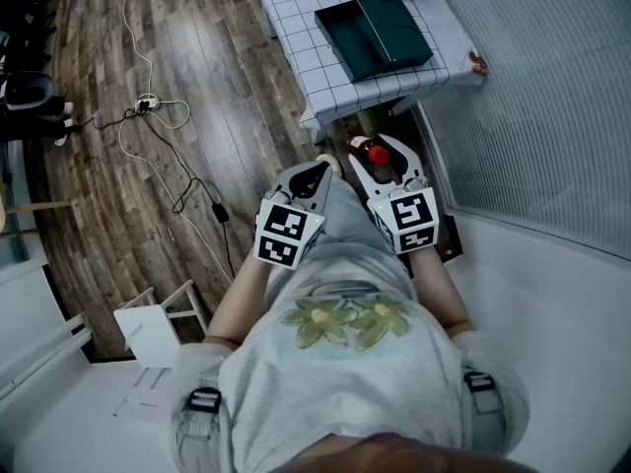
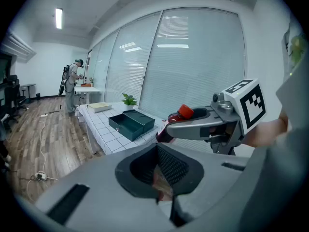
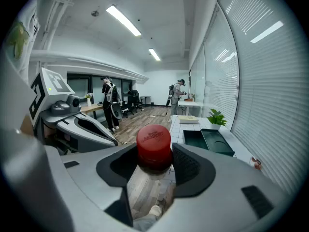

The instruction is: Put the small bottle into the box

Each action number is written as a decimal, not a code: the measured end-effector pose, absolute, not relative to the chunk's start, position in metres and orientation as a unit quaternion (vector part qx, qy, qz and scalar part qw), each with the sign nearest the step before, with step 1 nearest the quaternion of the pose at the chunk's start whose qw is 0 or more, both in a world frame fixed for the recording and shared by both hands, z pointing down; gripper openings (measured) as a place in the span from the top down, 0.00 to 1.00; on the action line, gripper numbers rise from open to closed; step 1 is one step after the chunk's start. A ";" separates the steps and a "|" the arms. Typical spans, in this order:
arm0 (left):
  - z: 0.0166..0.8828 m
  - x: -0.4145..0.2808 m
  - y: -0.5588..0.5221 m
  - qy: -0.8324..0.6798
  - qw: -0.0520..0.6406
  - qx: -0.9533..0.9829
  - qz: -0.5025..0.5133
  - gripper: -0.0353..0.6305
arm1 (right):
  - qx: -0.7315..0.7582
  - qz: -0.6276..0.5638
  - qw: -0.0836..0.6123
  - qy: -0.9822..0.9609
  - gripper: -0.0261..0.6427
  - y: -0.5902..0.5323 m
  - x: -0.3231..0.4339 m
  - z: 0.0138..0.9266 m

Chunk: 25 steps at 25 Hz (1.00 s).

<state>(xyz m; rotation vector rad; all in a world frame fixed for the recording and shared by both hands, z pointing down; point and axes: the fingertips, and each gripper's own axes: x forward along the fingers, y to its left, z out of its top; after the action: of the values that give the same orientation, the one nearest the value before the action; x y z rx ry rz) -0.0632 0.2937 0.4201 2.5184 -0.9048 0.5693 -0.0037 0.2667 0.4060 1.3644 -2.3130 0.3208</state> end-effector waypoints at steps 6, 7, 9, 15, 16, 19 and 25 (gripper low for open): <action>0.415 -0.040 0.249 -0.328 0.193 0.902 0.203 0.94 | 0.487 0.111 0.213 -0.840 0.64 0.226 0.019 0.407; 0.411 -0.036 0.240 -0.329 0.193 0.903 0.200 0.94 | 0.484 0.110 0.212 -0.842 0.64 0.217 0.022 0.404; 0.405 -0.029 0.220 -0.333 0.186 0.903 0.197 0.94 | 0.481 0.104 0.208 -0.845 0.64 0.199 0.028 0.399; 0.403 -0.020 0.175 -0.349 0.182 0.897 0.199 0.94 | 0.480 0.095 0.198 -0.849 0.64 0.151 0.043 0.393; 0.404 -0.019 0.170 -0.352 0.183 0.896 0.200 0.94 | 0.479 0.093 0.197 -0.850 0.64 0.144 0.045 0.392; 0.405 -0.016 0.158 -0.358 0.185 0.892 0.202 0.94 | 0.473 0.090 0.197 -0.854 0.64 0.127 0.049 0.391; 0.406 -0.011 0.133 -0.374 0.185 0.886 0.202 0.94 | 0.464 0.088 0.199 -0.859 0.64 0.101 0.058 0.392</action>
<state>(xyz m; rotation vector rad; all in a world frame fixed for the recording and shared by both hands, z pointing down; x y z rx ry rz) -0.0110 0.1334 0.4060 2.4972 -1.0530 0.5689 0.0580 0.1006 0.3922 1.2971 -2.4019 0.2452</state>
